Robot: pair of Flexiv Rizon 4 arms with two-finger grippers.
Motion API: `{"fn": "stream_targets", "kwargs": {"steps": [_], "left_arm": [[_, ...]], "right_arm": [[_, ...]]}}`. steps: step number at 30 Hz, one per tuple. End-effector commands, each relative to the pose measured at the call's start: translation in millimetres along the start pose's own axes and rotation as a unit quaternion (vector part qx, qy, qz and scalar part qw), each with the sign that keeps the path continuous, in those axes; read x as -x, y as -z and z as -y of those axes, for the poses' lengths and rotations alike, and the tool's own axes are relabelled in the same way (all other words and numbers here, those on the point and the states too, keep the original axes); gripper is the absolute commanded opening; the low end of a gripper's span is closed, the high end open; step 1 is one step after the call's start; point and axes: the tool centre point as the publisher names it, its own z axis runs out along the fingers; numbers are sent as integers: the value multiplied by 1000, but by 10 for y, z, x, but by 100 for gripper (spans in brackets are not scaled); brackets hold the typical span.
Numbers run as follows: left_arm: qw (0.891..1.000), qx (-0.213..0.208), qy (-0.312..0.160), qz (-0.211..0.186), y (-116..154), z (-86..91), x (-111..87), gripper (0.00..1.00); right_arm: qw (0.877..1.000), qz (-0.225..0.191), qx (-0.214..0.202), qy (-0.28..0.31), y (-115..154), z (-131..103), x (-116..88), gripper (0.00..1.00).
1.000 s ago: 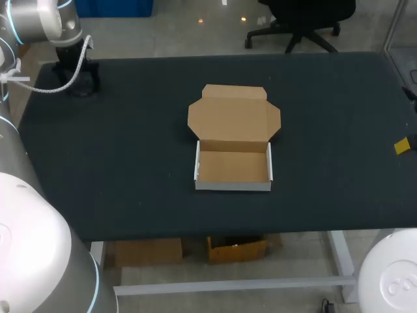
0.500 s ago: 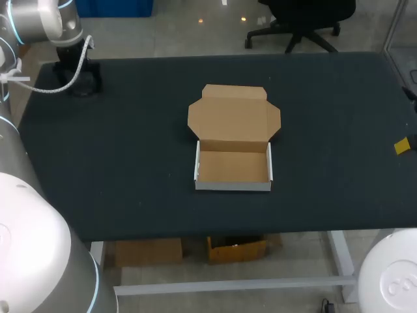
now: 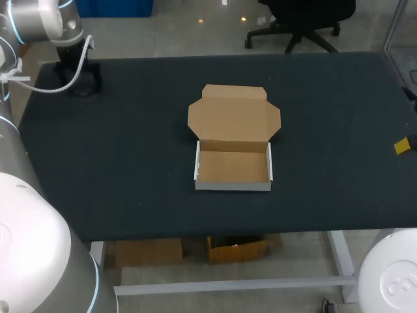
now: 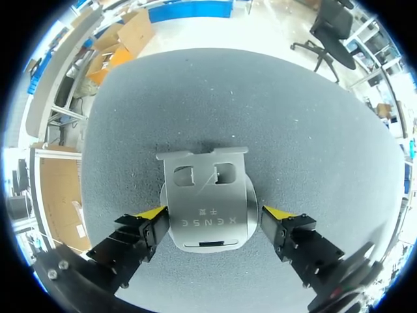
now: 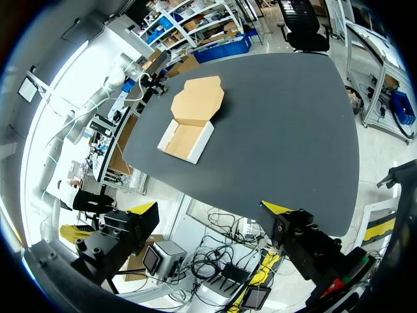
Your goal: Assemble the packaging by folding the flat box into shape, placing the metal phone stand inside, and closing the box properly
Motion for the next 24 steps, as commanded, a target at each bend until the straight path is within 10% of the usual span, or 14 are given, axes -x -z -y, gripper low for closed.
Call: {"fn": "stream_targets", "kwargs": {"steps": [1, 6, 14, 24], "left_arm": [[1000, 16, 0, 3, -21, 74, -7, 89], [1000, 17, 0, 5, -31, 75, -7, 72], [1000, 19, 2, 5, -44, 68, -3, 0], [1000, 15, 2, 6, -26, 41, 17, 0]], "right_arm": [[1000, -1, 0, 0, 14, 1, -4, 100], [1000, -1, 0, 0, 14, 1, -4, 100], [1000, -1, 0, 0, 14, 1, -4, 100], [1000, -1, 0, 0, 14, 1, -4, 100]]}}
